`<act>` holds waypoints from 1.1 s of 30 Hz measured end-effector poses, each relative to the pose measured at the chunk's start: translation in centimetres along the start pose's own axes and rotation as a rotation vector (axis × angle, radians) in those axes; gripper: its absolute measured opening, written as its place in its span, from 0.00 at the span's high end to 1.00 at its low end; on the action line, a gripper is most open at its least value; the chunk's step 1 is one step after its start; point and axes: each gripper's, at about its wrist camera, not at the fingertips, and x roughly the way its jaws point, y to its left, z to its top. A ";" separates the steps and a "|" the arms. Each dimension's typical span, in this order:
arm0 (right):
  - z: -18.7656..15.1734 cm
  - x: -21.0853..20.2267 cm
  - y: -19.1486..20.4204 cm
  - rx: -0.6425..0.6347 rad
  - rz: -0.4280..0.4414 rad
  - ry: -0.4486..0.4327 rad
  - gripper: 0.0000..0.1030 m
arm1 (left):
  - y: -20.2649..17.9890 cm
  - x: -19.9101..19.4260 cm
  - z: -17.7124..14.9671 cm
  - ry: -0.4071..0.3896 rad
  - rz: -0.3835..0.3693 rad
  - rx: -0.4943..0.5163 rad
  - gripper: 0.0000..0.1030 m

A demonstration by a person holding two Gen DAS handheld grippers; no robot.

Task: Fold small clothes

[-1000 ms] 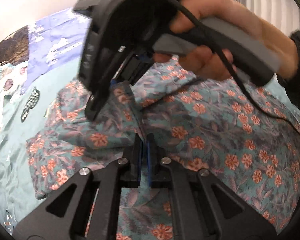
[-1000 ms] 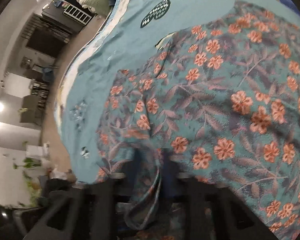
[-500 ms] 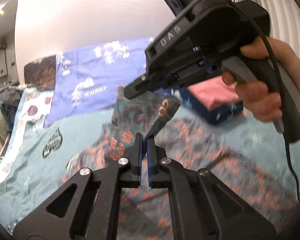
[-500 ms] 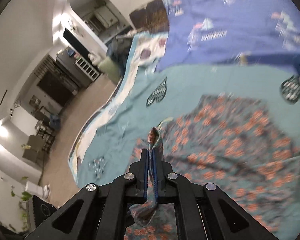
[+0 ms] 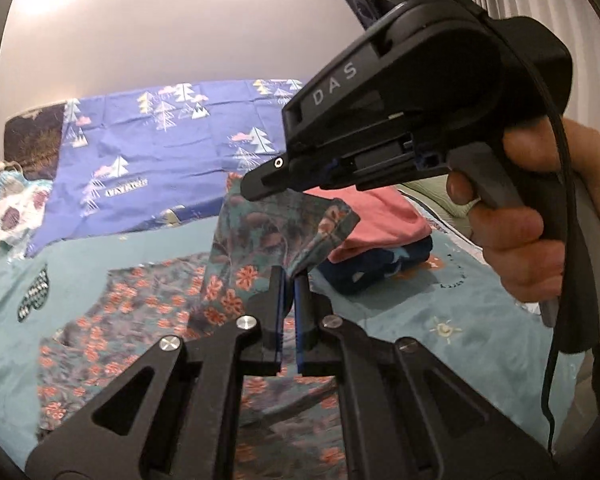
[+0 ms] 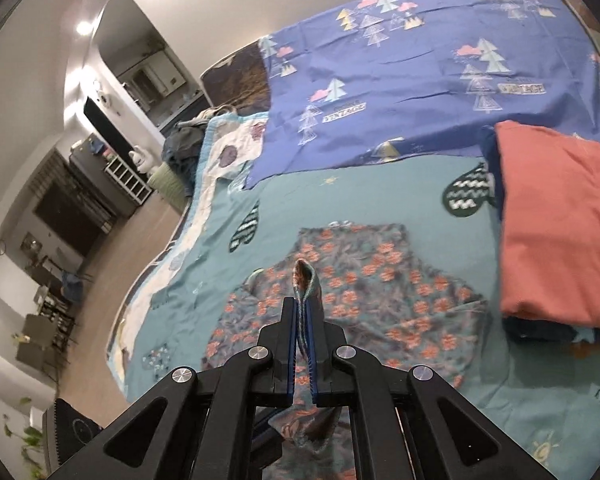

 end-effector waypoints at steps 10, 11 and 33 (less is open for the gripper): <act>-2.2 4.5 -4.2 0.034 0.037 0.068 0.96 | 2.1 3.5 -3.3 0.156 0.009 -0.095 0.91; -2.6 5.2 -5.0 0.044 0.029 0.080 0.96 | 2.8 3.6 -3.8 0.178 0.003 -0.118 0.91; -5.8 5.9 -6.0 0.033 0.021 0.043 0.57 | 24.8 1.6 -11.0 0.277 0.199 -0.447 0.59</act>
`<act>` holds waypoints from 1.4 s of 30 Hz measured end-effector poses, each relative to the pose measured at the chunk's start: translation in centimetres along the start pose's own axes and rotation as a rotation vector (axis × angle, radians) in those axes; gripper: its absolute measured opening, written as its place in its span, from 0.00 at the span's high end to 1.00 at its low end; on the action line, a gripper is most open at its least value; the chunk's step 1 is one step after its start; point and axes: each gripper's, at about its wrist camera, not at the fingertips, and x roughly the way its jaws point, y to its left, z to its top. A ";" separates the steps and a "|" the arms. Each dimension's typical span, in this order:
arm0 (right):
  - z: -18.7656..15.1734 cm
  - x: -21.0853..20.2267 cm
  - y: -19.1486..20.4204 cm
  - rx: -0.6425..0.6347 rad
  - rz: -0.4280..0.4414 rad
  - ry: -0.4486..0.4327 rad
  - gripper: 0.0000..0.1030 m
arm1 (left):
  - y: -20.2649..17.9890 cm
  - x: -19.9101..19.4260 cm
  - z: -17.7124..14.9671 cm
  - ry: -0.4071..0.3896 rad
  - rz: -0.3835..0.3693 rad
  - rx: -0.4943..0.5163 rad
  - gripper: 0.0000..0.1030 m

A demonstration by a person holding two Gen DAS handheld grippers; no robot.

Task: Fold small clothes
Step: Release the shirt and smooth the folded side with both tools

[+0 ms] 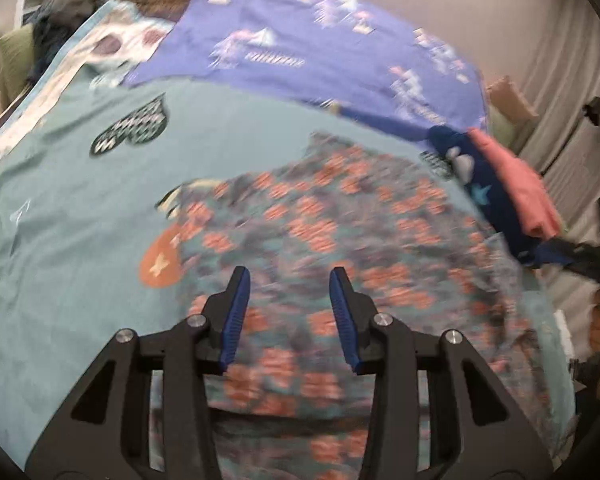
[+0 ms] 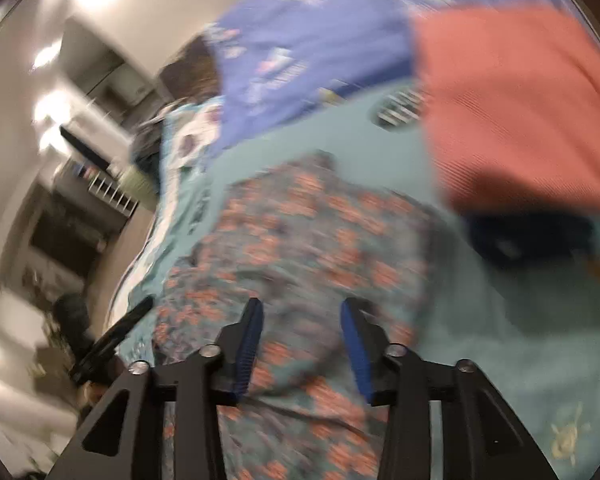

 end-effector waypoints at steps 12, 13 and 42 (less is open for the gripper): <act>-6.7 6.3 4.9 -0.332 -0.378 0.275 0.57 | 4.8 -0.2 -2.2 -0.002 0.183 -0.057 0.42; -7.3 5.0 4.3 -0.294 -0.387 0.259 0.56 | 5.4 -0.2 -2.3 -0.003 0.169 -0.064 0.40; 0.3 6.0 -0.1 -0.098 -0.621 0.046 0.46 | 3.3 0.5 -2.0 0.028 0.005 0.005 0.42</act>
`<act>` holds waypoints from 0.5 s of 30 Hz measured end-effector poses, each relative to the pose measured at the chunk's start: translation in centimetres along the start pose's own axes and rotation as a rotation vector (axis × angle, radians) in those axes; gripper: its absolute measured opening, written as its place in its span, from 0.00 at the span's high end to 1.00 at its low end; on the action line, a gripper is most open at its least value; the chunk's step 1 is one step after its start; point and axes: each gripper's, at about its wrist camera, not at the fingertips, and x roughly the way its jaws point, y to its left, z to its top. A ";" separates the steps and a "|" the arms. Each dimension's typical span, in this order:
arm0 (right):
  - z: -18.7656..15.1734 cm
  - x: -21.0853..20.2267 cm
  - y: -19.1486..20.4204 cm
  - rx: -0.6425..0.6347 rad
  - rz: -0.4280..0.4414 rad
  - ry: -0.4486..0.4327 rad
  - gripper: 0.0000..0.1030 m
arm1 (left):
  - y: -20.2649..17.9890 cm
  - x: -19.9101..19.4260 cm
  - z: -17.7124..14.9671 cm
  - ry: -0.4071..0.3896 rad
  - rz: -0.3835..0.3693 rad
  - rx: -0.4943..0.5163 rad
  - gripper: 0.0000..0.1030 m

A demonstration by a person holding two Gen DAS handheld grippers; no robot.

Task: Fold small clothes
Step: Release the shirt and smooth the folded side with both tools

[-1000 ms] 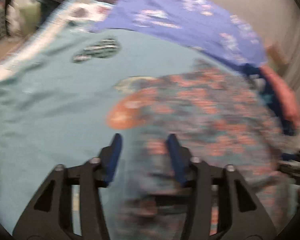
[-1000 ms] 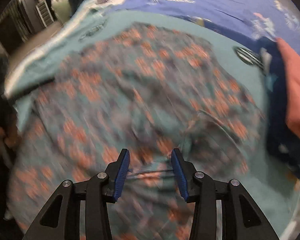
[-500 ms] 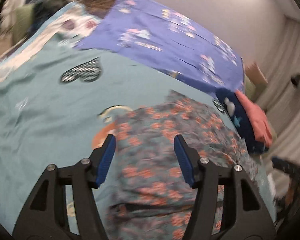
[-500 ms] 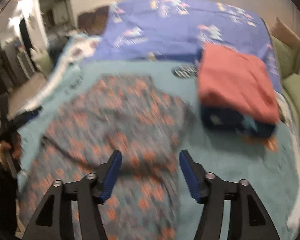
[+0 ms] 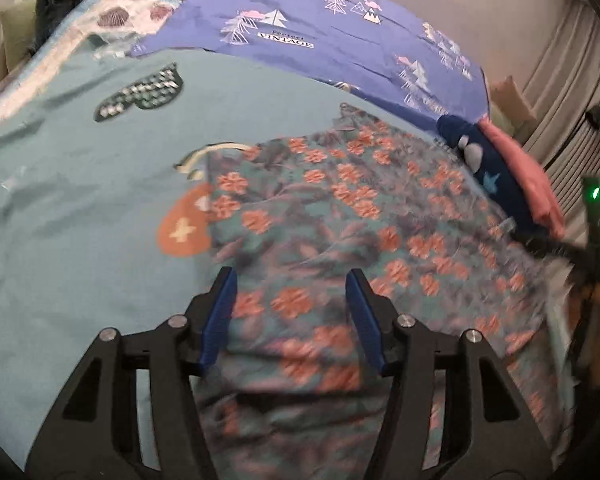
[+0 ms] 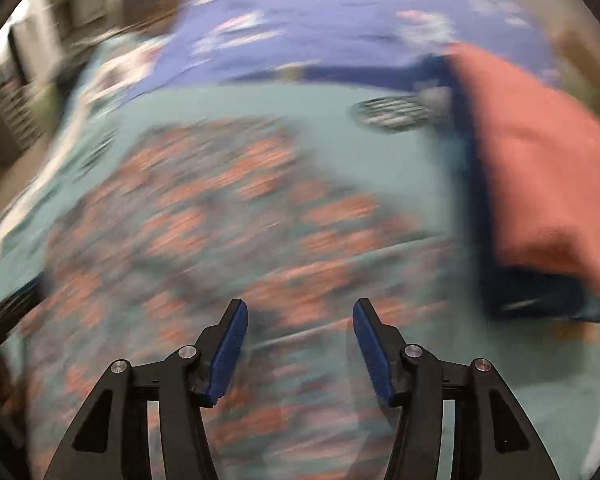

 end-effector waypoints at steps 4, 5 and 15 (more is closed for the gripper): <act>-1.3 -3.2 -0.6 -0.008 0.149 -0.066 0.46 | 1.5 -0.5 -0.6 0.025 0.026 -0.027 0.42; -1.8 -3.8 0.1 -0.055 0.172 -0.077 0.46 | 2.1 -1.0 -0.5 0.020 0.005 -0.076 0.42; -5.4 -2.4 0.1 -0.087 0.127 -0.008 0.46 | -2.4 -5.6 2.6 -0.115 -0.104 0.006 0.42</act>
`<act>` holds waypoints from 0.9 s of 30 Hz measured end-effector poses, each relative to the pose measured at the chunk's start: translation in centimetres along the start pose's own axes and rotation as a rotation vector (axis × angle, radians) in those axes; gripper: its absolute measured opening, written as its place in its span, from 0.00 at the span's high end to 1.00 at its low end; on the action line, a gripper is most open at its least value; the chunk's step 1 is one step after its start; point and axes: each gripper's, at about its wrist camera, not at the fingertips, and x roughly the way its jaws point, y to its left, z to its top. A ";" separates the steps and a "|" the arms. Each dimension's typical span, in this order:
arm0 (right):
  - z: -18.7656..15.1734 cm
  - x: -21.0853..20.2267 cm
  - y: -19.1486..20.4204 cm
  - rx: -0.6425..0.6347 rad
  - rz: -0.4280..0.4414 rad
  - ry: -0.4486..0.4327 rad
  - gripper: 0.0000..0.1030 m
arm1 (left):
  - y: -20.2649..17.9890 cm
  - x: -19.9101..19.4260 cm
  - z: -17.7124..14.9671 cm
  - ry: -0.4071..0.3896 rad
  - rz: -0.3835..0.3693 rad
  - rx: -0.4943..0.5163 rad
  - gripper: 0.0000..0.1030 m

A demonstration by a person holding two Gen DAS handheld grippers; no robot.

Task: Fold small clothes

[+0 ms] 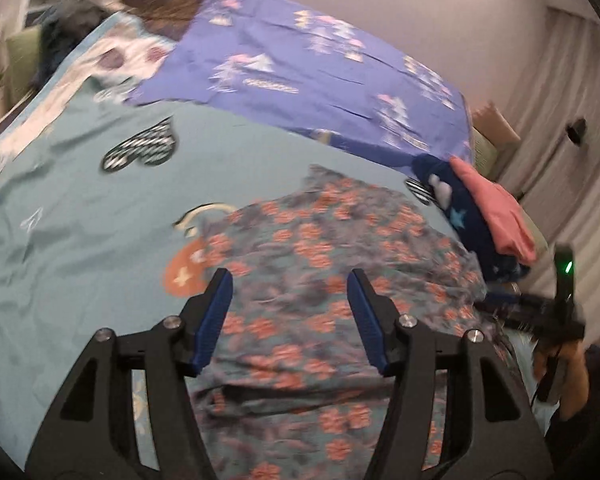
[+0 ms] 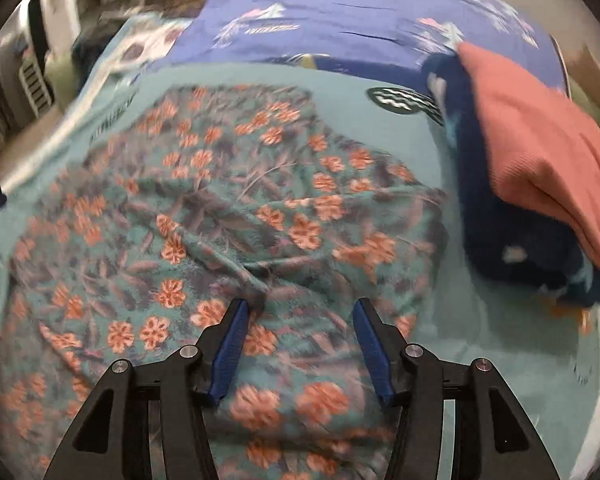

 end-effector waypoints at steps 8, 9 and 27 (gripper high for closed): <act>1.9 -2.1 -6.2 0.143 0.230 0.013 0.46 | -2.3 4.9 -1.1 0.094 -0.048 0.024 0.40; 2.6 -0.9 -6.3 0.171 0.281 0.040 0.47 | -2.1 5.6 -1.5 0.113 -0.041 0.019 0.40; 2.5 0.7 -6.1 0.158 0.260 -0.012 0.96 | -0.6 6.3 -3.2 0.141 -0.025 -0.021 0.40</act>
